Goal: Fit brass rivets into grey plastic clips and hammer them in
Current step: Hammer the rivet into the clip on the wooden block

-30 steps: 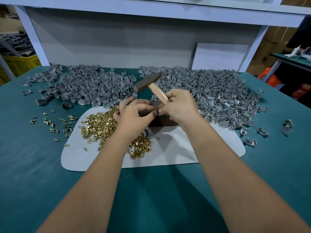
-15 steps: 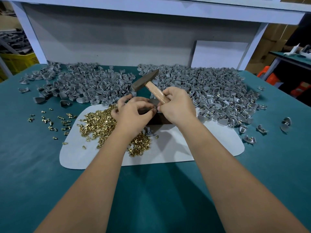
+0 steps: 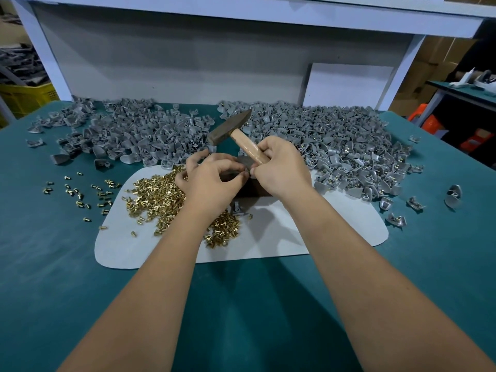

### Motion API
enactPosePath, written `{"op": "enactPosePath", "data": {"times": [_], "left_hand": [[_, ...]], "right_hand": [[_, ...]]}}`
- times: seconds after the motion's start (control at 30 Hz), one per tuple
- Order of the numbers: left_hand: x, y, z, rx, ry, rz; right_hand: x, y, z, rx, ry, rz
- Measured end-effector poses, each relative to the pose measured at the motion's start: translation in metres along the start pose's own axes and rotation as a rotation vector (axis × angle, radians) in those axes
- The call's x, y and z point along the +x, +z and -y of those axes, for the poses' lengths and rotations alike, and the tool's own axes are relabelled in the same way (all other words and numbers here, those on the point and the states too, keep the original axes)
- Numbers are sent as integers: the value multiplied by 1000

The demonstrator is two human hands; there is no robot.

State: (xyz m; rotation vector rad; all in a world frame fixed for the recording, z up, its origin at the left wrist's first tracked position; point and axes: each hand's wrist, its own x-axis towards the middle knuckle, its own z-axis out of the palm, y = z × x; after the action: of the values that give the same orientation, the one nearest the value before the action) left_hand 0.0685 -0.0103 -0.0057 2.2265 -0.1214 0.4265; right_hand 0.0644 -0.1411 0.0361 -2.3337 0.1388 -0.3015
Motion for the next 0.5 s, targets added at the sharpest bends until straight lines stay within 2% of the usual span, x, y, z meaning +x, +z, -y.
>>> {"op": "enactPosePath", "data": {"times": [0.1, 0.27, 0.37, 0.5], "left_hand": [[-1, 3, 0, 25, 27, -38], [-1, 8, 2, 100, 53, -107], [-1, 10, 1, 107, 35, -126], [-1, 10, -1, 104, 4, -130]], "right_hand": [[-1, -4, -2, 63, 28, 23], [-9, -22, -10, 18, 54, -102], [-22, -34, -11, -159, 37, -180], [-42, -40, -8, -470, -194, -326]]}}
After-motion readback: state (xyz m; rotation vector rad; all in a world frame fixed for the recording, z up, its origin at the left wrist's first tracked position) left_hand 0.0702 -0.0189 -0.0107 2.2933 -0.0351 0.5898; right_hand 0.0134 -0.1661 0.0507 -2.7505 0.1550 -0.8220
